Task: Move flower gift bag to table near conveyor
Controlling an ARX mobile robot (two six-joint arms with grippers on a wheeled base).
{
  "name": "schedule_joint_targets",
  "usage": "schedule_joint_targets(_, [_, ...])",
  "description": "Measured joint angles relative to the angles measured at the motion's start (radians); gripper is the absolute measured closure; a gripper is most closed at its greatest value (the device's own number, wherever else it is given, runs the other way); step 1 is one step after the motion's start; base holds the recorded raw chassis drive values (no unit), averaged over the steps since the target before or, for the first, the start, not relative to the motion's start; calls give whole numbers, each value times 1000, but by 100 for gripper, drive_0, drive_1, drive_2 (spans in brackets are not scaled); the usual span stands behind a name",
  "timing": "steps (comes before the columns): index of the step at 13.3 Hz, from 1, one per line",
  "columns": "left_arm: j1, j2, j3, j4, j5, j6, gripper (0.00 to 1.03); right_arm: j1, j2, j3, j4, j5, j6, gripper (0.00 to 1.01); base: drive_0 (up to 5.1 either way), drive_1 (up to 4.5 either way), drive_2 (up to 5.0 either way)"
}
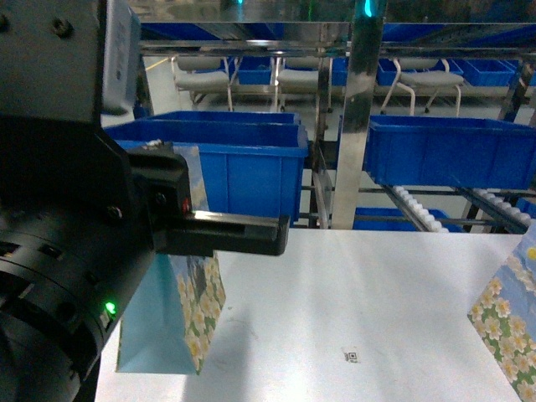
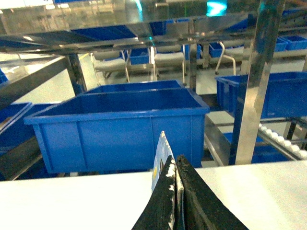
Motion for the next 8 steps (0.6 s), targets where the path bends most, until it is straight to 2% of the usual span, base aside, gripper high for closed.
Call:
schedule_joint_targets(1, [28, 47, 0, -2, 33, -34, 101, 0, 0, 0, 0, 0, 0, 3, 0, 0, 0])
schedule_joint_targets(3, [38, 64, 0, -1, 35, -42, 101, 0, 0, 0, 0, 0, 0, 3, 0, 0, 0])
schedule_joint_targets(8, [107, 170, -21, 0, 86, -81, 101, 0, 0, 0, 0, 0, 0, 3, 0, 0, 0])
